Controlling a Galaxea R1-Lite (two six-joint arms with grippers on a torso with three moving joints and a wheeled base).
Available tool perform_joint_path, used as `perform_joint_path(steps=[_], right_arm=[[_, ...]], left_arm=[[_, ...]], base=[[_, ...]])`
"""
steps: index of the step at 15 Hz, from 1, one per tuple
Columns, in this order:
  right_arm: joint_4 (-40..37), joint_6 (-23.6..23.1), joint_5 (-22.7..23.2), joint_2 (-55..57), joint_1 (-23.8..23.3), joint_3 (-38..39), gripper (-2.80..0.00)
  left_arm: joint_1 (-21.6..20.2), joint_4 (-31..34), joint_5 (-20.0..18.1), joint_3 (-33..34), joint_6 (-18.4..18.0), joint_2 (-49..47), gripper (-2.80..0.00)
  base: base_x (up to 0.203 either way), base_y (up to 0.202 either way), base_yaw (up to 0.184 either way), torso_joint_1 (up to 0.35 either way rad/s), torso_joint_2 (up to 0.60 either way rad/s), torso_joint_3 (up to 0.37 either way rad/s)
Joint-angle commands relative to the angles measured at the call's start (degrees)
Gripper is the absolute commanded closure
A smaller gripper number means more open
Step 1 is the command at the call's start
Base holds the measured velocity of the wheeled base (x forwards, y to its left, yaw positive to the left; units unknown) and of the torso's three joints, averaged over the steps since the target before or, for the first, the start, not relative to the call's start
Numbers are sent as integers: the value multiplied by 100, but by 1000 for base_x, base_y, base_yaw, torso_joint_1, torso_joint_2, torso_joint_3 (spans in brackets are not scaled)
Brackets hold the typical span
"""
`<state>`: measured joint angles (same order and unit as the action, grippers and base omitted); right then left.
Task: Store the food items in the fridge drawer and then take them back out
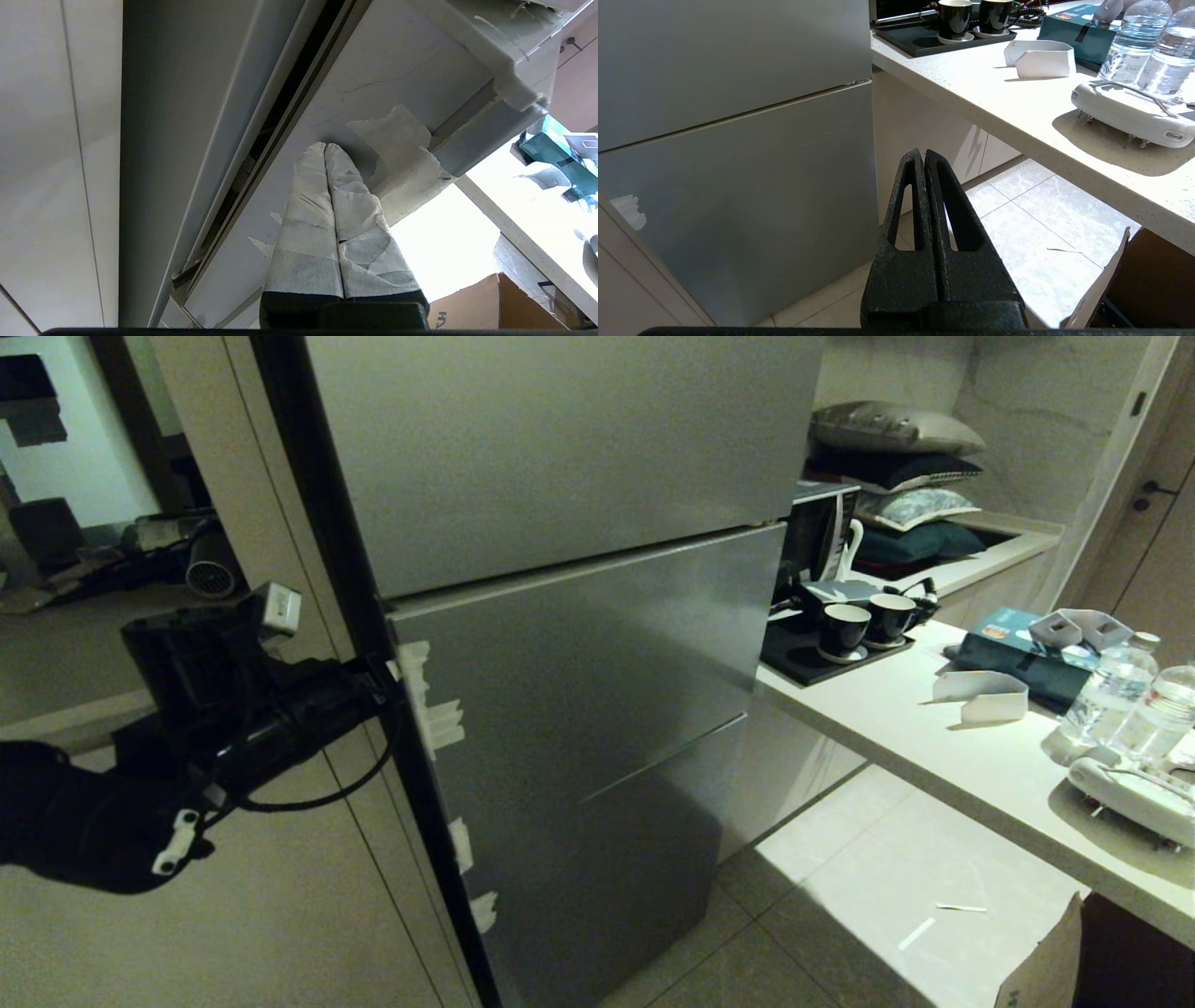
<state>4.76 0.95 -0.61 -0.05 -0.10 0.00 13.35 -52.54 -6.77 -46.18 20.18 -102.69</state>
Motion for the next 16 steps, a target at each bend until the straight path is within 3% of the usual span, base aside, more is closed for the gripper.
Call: perform_joint_path(steps=[1, 8, 16], right_arm=[[-1, 1, -1, -4, 1, 176, 0], [8, 1, -1, -4, 1, 176, 0], [-1, 1, -1, -4, 1, 176, 0]], left_arm=[[89, -37, -43, 21, 22, 56, 0], [659, -46, 2, 494, 13, 500, 0], [1489, -40, 670, 1379, -4, 1375, 0]], base=[[0, 0, 0, 0, 0, 0], [0, 0, 0, 0, 0, 0], [0, 0, 0, 0, 0, 0]])
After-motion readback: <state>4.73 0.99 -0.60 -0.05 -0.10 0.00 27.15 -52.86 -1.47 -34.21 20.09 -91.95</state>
